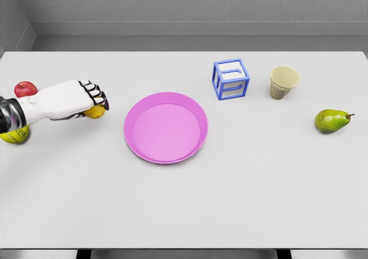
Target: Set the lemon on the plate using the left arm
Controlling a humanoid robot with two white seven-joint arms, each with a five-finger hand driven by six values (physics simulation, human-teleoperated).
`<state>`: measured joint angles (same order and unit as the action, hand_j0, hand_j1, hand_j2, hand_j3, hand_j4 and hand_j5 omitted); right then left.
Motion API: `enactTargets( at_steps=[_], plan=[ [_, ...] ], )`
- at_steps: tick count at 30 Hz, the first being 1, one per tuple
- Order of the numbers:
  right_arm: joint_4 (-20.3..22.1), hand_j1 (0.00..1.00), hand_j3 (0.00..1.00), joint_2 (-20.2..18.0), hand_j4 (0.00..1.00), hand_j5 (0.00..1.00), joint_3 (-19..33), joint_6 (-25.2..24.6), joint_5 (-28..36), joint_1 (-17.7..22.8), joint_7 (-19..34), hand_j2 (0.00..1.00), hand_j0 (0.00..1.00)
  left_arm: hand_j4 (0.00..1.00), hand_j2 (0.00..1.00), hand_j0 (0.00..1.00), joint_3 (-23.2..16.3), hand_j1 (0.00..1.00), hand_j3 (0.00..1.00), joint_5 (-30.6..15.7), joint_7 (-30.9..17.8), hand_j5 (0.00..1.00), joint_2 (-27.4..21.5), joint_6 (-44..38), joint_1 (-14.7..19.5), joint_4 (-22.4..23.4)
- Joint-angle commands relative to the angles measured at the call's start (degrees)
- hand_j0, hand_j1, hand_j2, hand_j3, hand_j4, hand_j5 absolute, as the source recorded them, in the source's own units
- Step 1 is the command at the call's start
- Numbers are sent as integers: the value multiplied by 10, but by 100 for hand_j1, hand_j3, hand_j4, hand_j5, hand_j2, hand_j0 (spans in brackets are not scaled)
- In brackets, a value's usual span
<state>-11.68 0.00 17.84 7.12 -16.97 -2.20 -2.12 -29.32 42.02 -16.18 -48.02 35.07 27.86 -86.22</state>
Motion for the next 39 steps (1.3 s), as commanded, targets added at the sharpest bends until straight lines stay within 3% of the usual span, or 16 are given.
enactTargets(
  at_steps=[1, 10, 20, 21, 22, 23, 26, 29, 30, 33, 39],
  plan=[
    [0, 100, 100, 0, 100, 100, 0, 0, 0, 1, 0, 100, 100, 40, 40, 40, 0, 40, 40, -11, 1, 40, 16, -1, 1, -10],
    [0, 100, 100, 0, 100, 100, 0, 0, 0, 0, 0, 100, 100, 40, 40, 40, -10, 40, 40, -15, 1, 40, 86, -1, 14, -39],
    [0, 100, 100, 0, 100, 100, 0, 0, 0, 1, 0, 100, 100, 41, 41, 41, -52, 41, 41, -12, 1, 41, 139, -1, 20, -51],
    [0, 100, 100, 0, 100, 100, 0, 0, 0, 0, 0, 100, 100, 60, 60, 60, -57, 60, 60, -12, 1, 60, 141, -1, 25, -51],
    [0, 100, 100, 0, 100, 100, 0, 0, 0, 0, 0, 100, 100, 94, 94, 94, -57, 94, 94, -15, 2, 94, 146, -1, 25, -51],
    [0, 100, 100, 0, 100, 100, 0, 0, 0, 0, 0, 100, 100, 99, 99, 99, -57, 99, 99, -14, 2, 99, 150, -1, 25, -50],
    [0, 100, 100, 0, 100, 100, 0, 0, 0, 1, 0, 100, 100, 100, 100, 100, -57, 100, 100, -14, 2, 100, 148, -1, 25, -50],
    [0, 100, 100, 0, 100, 100, 0, 0, 0, 0, 0, 100, 100, 100, 100, 100, -36, 100, 100, -34, 2, 100, 115, -1, 28, -49],
    [0, 100, 100, 0, 100, 100, 0, 0, 0, 0, 0, 100, 100, 100, 100, 100, -8, 100, 100, -60, 2, 100, 93, -1, 26, -49],
    [0, 100, 100, 0, 100, 100, 0, 0, 0, 0, 0, 100, 100, 100, 100, 100, 58, 100, 100, -75, 2, 100, 47, -1, 17, -45],
    [0, 100, 100, 0, 100, 100, 0, 0, 0, 1, 0, 100, 100, 100, 100, 100, 98, 100, 100, -75, 1, 100, -8, -1, -28, -31]
  ],
)
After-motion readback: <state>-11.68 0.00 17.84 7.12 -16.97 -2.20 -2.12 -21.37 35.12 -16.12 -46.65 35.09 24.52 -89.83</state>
